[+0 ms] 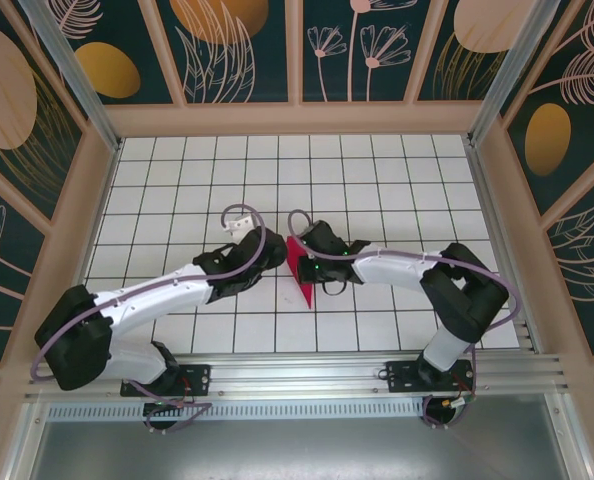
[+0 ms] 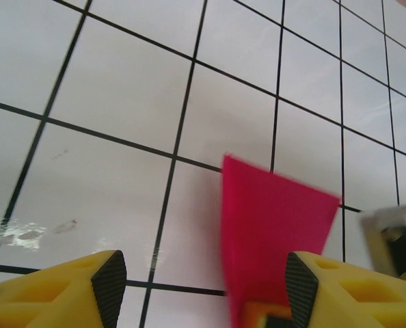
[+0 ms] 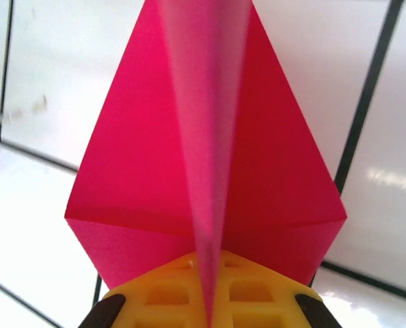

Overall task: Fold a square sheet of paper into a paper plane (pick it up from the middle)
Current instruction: Move a paper plane to the center of the table.

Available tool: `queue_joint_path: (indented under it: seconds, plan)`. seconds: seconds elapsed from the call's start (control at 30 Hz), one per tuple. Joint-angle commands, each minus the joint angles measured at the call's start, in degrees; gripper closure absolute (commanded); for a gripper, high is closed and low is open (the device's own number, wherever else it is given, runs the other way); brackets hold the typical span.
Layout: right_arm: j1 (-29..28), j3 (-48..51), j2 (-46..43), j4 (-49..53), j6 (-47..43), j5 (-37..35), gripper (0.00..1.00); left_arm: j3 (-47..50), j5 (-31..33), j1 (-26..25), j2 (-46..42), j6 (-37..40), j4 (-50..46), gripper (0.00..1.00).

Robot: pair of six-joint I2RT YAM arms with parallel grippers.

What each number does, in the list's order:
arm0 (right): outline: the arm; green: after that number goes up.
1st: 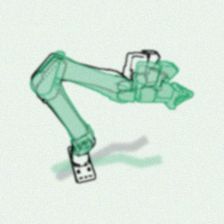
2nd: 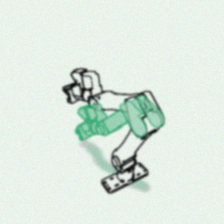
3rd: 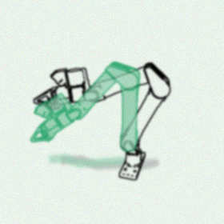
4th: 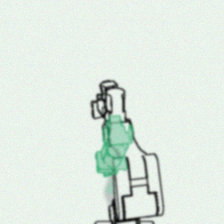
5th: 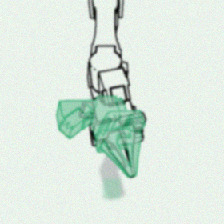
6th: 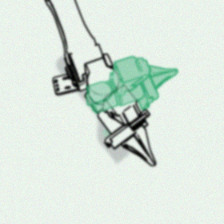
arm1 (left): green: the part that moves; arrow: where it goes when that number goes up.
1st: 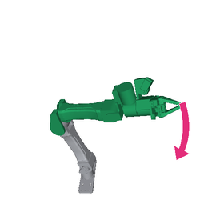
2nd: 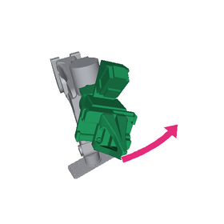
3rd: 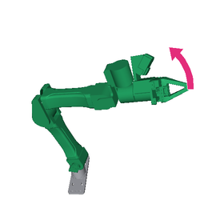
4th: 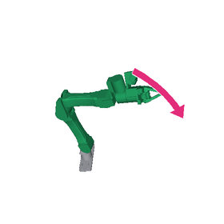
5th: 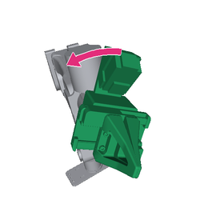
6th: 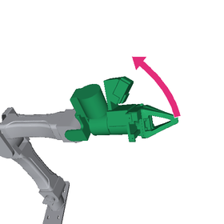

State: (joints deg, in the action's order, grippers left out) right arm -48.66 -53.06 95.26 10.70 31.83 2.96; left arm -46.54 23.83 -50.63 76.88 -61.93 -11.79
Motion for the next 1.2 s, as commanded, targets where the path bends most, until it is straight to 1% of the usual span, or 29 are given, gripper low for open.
queue_joint_path:
  seconds: [0.0, 0.03, 0.2, 0.3, 0.4, 0.53, 0.63, 0.7, 0.8, 0.87, 0.9, 0.93, 0.97, 1.0, 1.03, 1.1, 1.17]
  plan:
    - [0.4, -6.3, 2.9, 10.3, 0.8, -14.8, 0.95, 1.8, 4.3, 0.2, -2.7, -1.2, -1.2, 0.34]
    - [0.8, -8.1, 4.3, 11.7, 1.0, -16.7, 0.95, 2.2, 4.8, 0.4, -3.2, -1.3, -1.3, 0.33]
    - [2.5, -17.7, 14.5, 16.4, 0.1, -20.2, 0.93, 5.4, 7.9, 1.8, -8.3, -2.2, -2.0, 0.33]
    - [2.8, -21.5, 18.1, 16.3, -0.8, -18.8, 0.90, 8.1, 7.7, 3.5, -11.9, -2.1, -1.6, 0.32]
    - [3.0, -24.5, 21.6, 17.9, -0.9, -17.8, 0.84, 9.8, 7.7, 5.0, -14.7, -1.9, -2.1, 0.32]
    - [2.6, -25.2, 21.9, 18.4, -0.7, -17.5, 0.81, 11.5, 7.4, 5.6, -17.1, -1.8, -1.9, 0.32]
    - [2.5, -26.2, 20.0, 19.5, -0.8, -17.8, 0.76, 12.0, 7.0, 6.0, -17.4, -1.4, -1.6, 0.31]
    - [2.4, -27.8, 18.1, 21.8, -1.0, -17.9, 0.68, 11.9, 7.0, 6.2, -16.9, -0.6, -1.4, 0.31]
    - [2.1, -28.4, 13.6, 22.9, -1.5, -18.7, 0.60, 11.5, 7.8, 6.7, -16.6, 1.3, -1.2, 0.29]
    - [2.1, -27.3, 9.5, 22.3, -2.0, -19.2, 0.45, 11.0, 9.9, 7.6, -17.0, 3.1, -2.0, 0.27]
    - [2.2, -26.4, 7.3, 21.8, -2.3, -19.9, 0.43, 11.2, 11.3, 8.3, -17.5, 4.7, -1.8, 0.26]
    - [2.2, -25.1, 4.9, 21.5, -1.9, -21.9, 0.39, 11.4, 13.0, 9.0, -18.0, 5.7, -1.7, 0.24]
    - [2.7, -22.9, 1.8, 20.2, -2.1, -24.1, 0.31, 11.9, 14.3, 10.1, -18.8, 7.7, -1.2, 0.19]
    - [3.6, -20.8, -0.9, 18.3, -3.1, -24.6, 0.25, 12.0, 14.9, 11.3, -19.6, 9.8, -0.8, 0.13]
    - [5.0, -18.1, -3.8, 16.3, -3.6, -25.6, 0.21, 12.0, 16.7, 12.1, -20.7, 12.3, -0.4, 0.03]
    - [8.6, -13.7, -8.5, 14.8, -3.6, -31.0, 0.20, 12.2, 21.8, 14.4, -22.5, 15.7, -0.4, 0.01]
    - [12.9, -5.4, -14.0, 9.6, -5.2, -39.4, 0.20, 14.3, 25.0, 18.6, -24.6, 21.1, 2.8, 0.01]
